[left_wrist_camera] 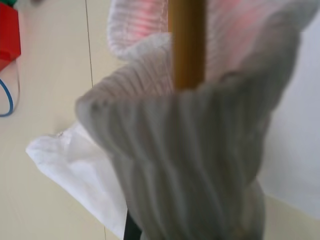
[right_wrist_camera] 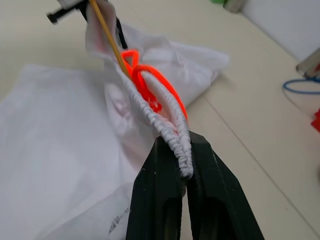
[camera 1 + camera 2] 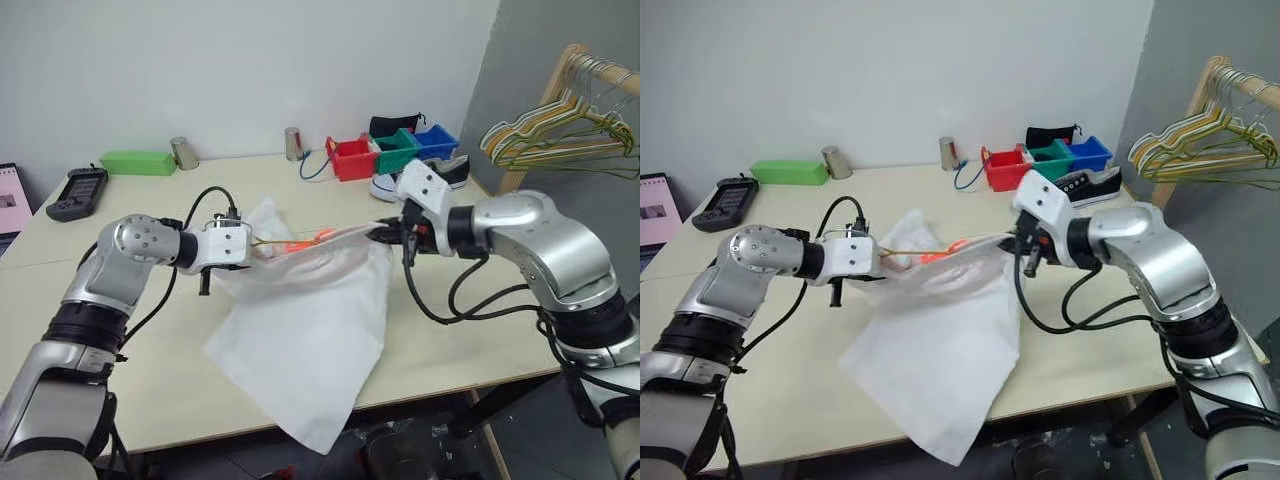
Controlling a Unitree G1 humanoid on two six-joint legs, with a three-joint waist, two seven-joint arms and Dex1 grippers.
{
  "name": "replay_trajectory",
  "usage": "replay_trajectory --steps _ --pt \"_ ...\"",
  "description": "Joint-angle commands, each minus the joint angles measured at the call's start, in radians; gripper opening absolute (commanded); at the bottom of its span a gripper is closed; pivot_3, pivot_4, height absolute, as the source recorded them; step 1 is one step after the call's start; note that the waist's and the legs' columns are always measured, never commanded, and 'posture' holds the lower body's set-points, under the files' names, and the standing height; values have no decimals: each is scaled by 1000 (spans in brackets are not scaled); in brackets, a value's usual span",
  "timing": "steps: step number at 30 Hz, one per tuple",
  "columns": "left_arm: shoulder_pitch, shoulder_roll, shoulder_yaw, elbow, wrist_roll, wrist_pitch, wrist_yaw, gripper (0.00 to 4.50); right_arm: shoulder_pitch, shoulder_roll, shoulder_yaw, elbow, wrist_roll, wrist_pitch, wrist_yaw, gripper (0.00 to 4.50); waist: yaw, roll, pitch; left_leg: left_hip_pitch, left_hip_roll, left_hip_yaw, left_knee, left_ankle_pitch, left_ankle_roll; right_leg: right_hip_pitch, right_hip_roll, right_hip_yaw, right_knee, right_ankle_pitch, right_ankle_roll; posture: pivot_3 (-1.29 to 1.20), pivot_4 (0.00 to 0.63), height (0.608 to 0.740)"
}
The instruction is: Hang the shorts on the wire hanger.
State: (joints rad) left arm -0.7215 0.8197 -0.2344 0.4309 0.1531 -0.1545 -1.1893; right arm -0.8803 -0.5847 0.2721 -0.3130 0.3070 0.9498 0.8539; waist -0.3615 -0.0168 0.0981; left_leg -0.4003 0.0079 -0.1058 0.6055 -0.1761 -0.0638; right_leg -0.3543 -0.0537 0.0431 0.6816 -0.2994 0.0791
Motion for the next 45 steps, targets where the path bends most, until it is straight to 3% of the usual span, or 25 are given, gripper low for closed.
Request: replay_trajectory --steps 1,7,15,16,31,45 --pt "-61 -45 -8 -5 9 20 25 0 -36 23 39 -23 -39 -40 -32 15 1 0 0 0 0 0 0 0 0 0 0 0 0 0 0 -337 10 740" --pt "-101 -98 -16 -1 19 35 39 0 -38 17 105 30 -124 -127 -36 15 -1 0 0 -1 0 0 0 0 0 -1 0 0 0 0 0 -338 16 740" --pt "-101 -97 -9 11 21 27 52 0 -15 -6 131 36 -167 -168 0 15 -21 0 0 -1 0 0 0 0 0 -1 0 0 0 0 0 -334 21 740" --pt "-99 -96 -9 11 21 27 53 0 -16 -8 125 33 -160 -163 10 473 -22 0 0 -1 0 0 0 0 0 -1 0 0 0 0 0 -332 23 740" --pt "-100 -103 -13 19 27 2 74 0 -24 -78 126 45 -142 -123 115 3545 -26 0 0 -1 0 0 0 0 0 -1 0 0 0 0 0 -335 35 740" --pt "-89 -98 -5 -83 14 34 64 0 -56 -69 308 356 -413 -437 115 3545 -24 0 0 -1 0 0 0 0 0 0 0 0 0 0 0 -297 27 740"
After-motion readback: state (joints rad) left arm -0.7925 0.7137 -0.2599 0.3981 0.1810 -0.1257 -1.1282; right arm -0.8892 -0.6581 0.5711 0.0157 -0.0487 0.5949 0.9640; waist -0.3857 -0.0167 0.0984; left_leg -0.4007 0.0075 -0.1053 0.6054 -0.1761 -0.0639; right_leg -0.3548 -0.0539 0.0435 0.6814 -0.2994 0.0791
